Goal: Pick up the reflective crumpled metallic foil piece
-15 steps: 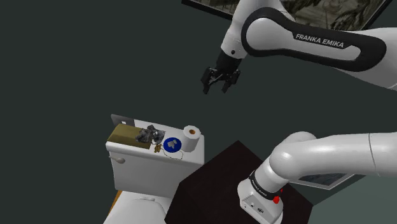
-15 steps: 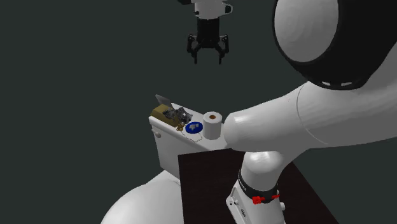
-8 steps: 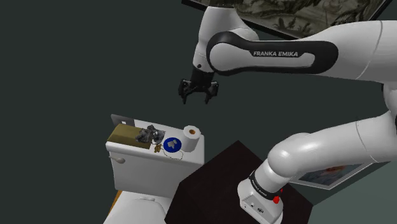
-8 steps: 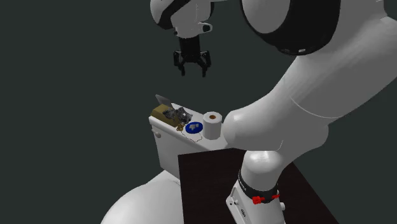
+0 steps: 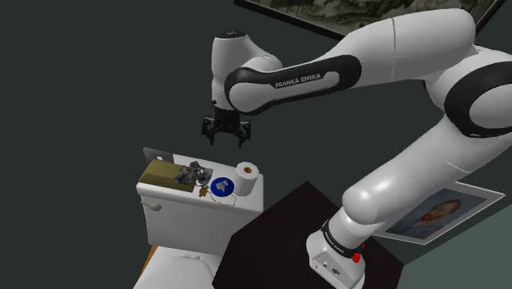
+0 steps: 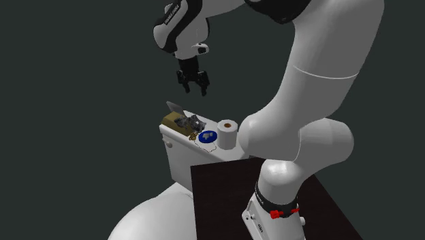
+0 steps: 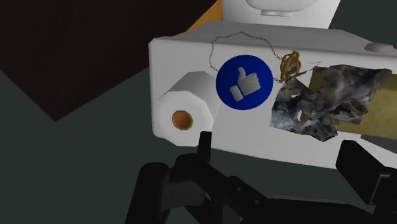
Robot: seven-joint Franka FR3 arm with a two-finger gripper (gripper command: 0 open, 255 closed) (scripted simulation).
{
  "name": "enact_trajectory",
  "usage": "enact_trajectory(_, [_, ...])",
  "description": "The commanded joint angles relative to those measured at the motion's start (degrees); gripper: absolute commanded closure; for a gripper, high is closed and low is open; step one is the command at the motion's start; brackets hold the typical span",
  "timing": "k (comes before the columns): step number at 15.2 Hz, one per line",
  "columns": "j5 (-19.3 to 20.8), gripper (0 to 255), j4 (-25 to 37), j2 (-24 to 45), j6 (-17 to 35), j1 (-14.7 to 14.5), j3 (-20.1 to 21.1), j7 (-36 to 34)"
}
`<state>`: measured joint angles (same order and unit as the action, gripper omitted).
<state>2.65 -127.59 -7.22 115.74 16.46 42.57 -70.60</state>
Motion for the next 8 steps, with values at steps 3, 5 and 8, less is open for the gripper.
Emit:
enact_trajectory(3, [10.67,0,6.62,14.51,0.23,-0.11,2.41,-16.98])
enact_trajectory(5, [15.19,0,10.41,21.15,-0.60,-2.15,1.09,-23.88])
enact_trajectory(8, [19.91,0,16.52,29.91,-2.11,-6.06,-2.24,-32.14])
